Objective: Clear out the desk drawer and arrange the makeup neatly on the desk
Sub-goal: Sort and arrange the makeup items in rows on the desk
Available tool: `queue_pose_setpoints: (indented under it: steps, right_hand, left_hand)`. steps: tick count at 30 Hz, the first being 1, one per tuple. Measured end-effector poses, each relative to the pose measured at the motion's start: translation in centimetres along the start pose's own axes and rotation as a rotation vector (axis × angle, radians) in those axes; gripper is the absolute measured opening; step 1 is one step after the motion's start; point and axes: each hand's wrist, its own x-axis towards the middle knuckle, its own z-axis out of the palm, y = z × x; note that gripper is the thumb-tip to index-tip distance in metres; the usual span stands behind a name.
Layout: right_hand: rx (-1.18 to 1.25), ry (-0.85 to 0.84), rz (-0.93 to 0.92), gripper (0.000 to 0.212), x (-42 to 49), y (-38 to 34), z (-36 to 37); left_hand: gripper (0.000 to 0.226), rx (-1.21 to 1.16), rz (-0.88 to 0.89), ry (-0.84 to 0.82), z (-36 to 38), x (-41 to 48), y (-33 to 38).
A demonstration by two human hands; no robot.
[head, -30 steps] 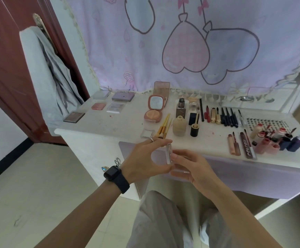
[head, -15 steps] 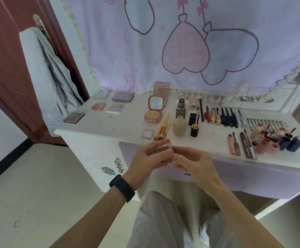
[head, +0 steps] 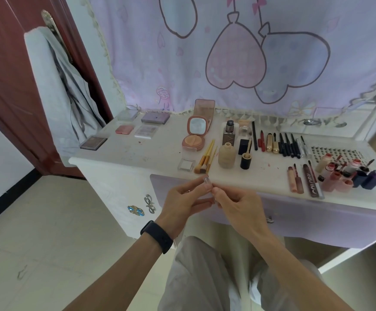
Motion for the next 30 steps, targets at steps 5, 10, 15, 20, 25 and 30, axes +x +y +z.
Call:
queue_pose_setpoints:
  steps: [5,10,15,20,25,30]
  right_hand:
    - [-0.067,0.018,-0.056,0.023,0.2,0.0,0.3]
    - [-0.142,0.005,-0.074,0.028,0.2,0.1,0.4]
    - [-0.224,-0.002,-0.084,0.024,0.3,-0.1,0.6]
    - [-0.28,0.006,-0.095,0.026,0.4,0.2,1.0]
    - [-0.38,0.017,-0.142,0.05,0.6,0.1,1.6]
    - [-0.266,0.088,0.008,0.05,1.4,0.2,0.5]
  left_hand:
    - [0.031,-0.04,-0.012,-0.024,-0.2,0.1,0.0]
    - [0.032,-0.064,-0.026,0.008,-0.2,0.3,-0.2]
    - [0.035,-0.053,-0.022,0.028,-0.3,0.4,-0.1]
    - [0.034,-0.057,0.004,0.054,-0.1,0.5,0.1]
    - [0.033,-0.048,0.03,0.103,0.4,0.5,0.1]
    - [0.027,-0.079,0.05,0.124,0.2,0.1,0.1]
